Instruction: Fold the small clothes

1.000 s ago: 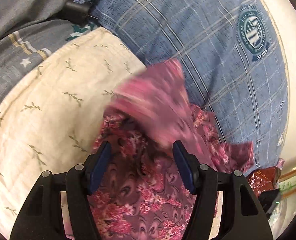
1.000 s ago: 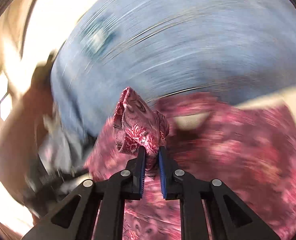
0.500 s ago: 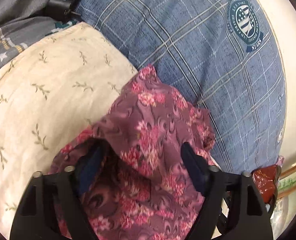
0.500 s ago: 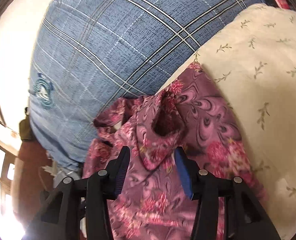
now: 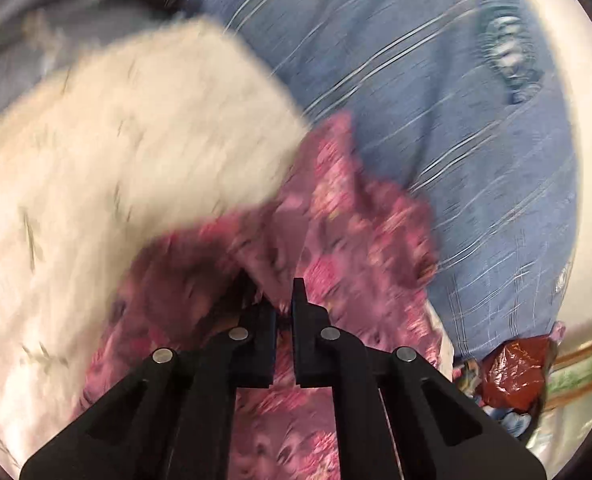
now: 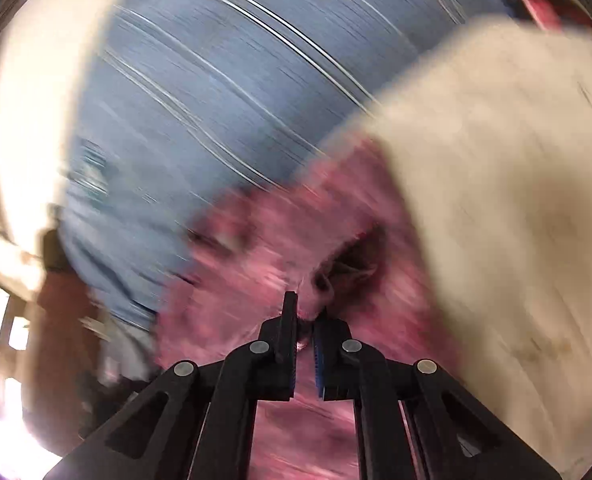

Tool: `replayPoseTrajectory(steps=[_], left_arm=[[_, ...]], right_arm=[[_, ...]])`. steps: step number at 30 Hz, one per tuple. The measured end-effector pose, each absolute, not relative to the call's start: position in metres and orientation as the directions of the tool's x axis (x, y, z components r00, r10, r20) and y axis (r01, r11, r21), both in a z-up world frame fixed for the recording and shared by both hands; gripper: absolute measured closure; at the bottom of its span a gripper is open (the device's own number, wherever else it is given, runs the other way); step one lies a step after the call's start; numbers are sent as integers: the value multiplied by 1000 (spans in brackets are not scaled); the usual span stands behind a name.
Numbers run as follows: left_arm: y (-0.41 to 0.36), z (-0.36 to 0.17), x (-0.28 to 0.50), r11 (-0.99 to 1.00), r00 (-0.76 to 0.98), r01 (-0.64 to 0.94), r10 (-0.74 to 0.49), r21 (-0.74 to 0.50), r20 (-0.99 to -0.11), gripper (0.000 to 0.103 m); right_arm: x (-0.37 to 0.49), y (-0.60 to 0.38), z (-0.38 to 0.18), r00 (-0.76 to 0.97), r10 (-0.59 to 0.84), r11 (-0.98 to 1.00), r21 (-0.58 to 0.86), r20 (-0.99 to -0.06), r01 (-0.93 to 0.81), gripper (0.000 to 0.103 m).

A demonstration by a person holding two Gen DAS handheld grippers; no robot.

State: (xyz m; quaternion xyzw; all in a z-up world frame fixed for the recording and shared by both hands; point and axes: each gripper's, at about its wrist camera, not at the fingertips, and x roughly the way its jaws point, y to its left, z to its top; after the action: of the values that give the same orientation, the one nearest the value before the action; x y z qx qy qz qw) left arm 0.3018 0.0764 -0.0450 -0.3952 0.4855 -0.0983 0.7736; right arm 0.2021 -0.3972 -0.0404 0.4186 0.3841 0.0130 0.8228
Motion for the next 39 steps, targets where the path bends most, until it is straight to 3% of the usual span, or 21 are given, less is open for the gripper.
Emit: replayPoseTrajectory(steps=[3,4,5,7,9,10,11,12,15,19,20,22,24,26,31,34,39], left_arm=[[87,-41,301,644,530,-227,-548,-731,-648,95],[88,-37,300,652,541,-219,-539,-726,-646,82],[88,-34,299,661,555,-208,-527,-721,-644,64],[85,-28,299,681,572,-200,-503,-705,-648,55],[80,-24,301,696,579,-177,-498,-696,-645,55],[79,-23,301,707,583,-174,-487,-685,-650,55],[79,-22,302,721,589,-177,-468,-670,-659,55],[81,-23,302,733,594,-190,-444,-653,-671,55],[93,-31,300,716,594,-245,-422,-654,-685,59],[97,-35,300,701,592,-251,-435,-668,-679,61],[98,-34,300,699,593,-249,-437,-670,-676,61],[98,-35,301,691,595,-254,-440,-677,-672,61],[95,-34,302,697,597,-254,-433,-671,-675,61],[92,-33,302,711,598,-250,-421,-657,-683,60],[96,-32,299,704,614,-265,-404,-659,-678,61],[96,-30,297,712,624,-282,-372,-643,-687,64],[98,-30,297,734,635,-292,-331,-613,-698,67]], right_arm=[[183,-399,-44,727,351,611,733,-590,301,88],[183,-399,-41,735,345,609,735,-584,299,81],[182,-402,-35,749,328,607,736,-575,300,66],[188,-407,-32,763,307,598,739,-569,311,58],[199,-407,-33,758,291,610,723,-583,323,58],[205,-405,-35,748,288,628,707,-598,324,63],[209,-403,-34,740,291,648,694,-606,314,91],[212,-401,-29,746,290,663,688,-600,296,95],[205,-405,-19,776,222,690,657,-590,302,96],[210,-405,-37,689,212,726,584,-693,363,97],[206,-402,-26,690,173,751,547,-703,369,89],[200,-400,-5,709,82,776,491,-700,396,87],[199,-394,25,794,104,775,549,-598,312,77],[211,-382,39,813,152,793,560,-562,238,43],[298,-292,40,665,381,870,493,-642,-21,42],[343,-233,24,574,447,874,470,-686,-120,42],[407,-167,-9,480,369,929,325,-796,-176,44]])
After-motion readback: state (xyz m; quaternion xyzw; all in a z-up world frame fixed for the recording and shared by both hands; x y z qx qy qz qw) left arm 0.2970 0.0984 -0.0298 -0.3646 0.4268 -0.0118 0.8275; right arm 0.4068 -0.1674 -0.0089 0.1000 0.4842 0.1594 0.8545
